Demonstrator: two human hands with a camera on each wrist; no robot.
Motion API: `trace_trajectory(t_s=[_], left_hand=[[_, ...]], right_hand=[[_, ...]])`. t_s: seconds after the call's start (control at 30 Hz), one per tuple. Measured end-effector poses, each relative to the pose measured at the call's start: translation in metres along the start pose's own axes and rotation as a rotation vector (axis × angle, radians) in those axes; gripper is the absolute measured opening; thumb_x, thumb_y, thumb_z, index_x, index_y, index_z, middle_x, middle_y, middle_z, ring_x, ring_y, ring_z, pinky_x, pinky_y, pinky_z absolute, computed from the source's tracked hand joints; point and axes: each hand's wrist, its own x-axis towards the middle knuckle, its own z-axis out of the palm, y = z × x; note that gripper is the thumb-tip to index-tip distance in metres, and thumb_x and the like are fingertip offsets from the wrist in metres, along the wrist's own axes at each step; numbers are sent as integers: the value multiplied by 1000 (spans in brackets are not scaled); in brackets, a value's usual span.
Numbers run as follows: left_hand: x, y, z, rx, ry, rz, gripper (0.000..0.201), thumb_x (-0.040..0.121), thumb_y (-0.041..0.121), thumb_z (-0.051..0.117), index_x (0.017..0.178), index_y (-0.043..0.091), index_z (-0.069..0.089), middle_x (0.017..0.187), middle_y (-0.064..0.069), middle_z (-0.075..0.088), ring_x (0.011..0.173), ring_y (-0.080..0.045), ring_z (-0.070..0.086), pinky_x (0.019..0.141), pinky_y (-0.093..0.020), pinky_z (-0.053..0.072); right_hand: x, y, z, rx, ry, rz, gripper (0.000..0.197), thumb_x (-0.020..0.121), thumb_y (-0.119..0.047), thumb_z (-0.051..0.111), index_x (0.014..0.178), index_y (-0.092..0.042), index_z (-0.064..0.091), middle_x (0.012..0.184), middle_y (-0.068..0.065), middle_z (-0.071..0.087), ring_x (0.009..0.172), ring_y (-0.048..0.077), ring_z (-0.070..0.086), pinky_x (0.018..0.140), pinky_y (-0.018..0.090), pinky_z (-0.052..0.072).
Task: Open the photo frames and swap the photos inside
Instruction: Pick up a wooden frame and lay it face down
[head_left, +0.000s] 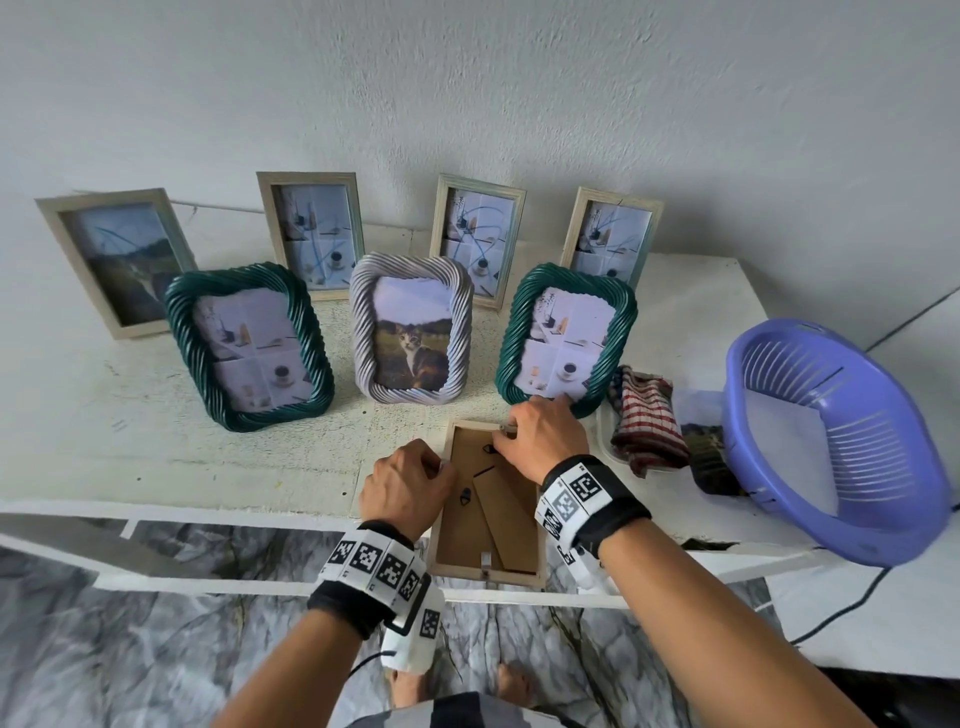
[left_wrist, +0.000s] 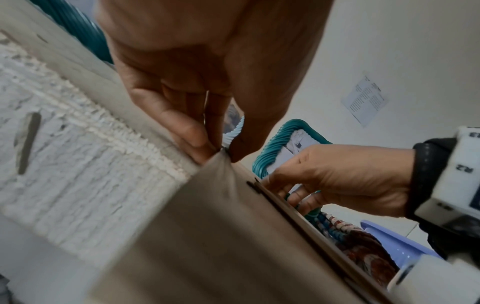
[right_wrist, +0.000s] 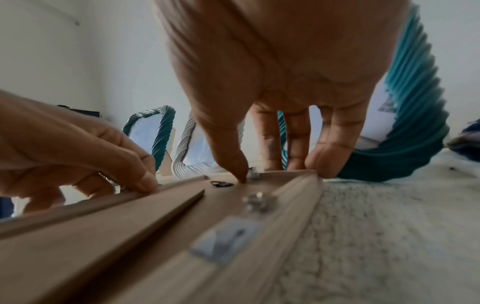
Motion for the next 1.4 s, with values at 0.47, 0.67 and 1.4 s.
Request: trace_trajectory(t_s=[0.47,0.67,1.4], left_hand=[[0,-1,-2,2,7,35,17,84,39,60,82,23,64,86,-1,68,78,-22,55,70,-28,40],[1,-4,-3,-48,-4,84,19,86,40,62,87,22,67,81,4,69,87,-24,65,78,-35,52],[-16,-23,-10,-295,-147,85,15,84,19,71,98,15,68,78,-1,72,68,-18,71,52,-37,60]], right_hand=[[9,17,-12,-42,-28,-184,17,90,-22,62,80,-12,72,74,6,70,69,21,66,66,30,55],[-20,15,-11,25,80,-200,24,94,-28,54,105,-9,62,97,7,59,89,23,56,72,34,52],[-137,-12,42,82,96,-340,18,80,-33,70,84,-18,59,88,-4,51,76,14,52,69,30,52]])
